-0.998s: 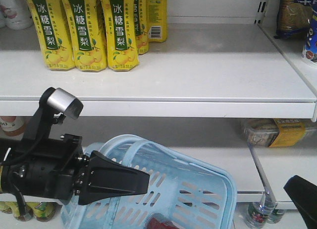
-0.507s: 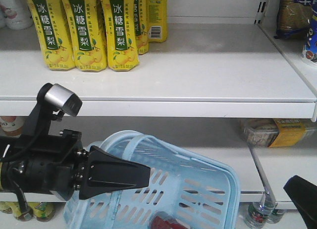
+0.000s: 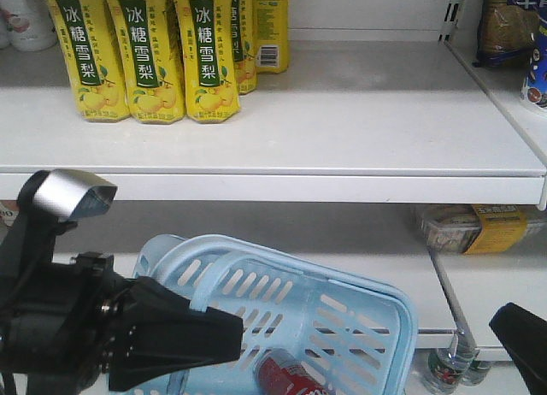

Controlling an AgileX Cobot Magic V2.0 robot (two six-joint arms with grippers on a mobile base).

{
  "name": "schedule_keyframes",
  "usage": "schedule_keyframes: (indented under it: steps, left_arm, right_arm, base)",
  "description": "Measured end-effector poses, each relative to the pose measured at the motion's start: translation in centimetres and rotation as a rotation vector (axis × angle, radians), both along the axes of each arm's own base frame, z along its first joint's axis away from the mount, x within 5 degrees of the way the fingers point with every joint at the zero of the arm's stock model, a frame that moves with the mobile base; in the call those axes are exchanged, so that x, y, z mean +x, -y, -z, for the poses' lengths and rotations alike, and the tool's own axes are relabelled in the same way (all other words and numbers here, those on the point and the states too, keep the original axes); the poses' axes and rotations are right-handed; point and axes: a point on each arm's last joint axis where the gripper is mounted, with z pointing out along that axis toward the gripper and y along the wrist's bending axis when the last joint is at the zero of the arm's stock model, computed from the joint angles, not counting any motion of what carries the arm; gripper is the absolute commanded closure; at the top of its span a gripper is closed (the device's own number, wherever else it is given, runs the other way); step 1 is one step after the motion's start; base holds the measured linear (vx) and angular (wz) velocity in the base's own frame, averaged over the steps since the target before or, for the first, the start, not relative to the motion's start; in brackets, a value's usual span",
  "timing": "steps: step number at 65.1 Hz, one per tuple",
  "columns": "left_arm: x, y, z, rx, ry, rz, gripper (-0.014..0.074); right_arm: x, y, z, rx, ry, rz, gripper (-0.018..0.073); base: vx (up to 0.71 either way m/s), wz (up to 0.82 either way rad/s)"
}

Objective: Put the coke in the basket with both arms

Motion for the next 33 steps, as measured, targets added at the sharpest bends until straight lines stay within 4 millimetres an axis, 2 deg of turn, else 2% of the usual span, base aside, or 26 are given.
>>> schedule_keyframes:
  steps: [17, 33]
  left_arm:
    - [-1.8, -0.7, 1.2, -0.037, 0.264, -0.006, 0.0603]
    - [-2.9, -1.5, 2.5, -0.083, 0.49, -0.098, 0.0603]
  right_arm:
    - [0.0, 0.0, 0.0, 0.0, 0.0, 0.0, 0.0564]
    - [0.0, 0.0, 0.0, 0.0, 0.0, 0.0, 0.0564]
  base:
    - [0.0, 0.0]
    - [0.0, 0.0]
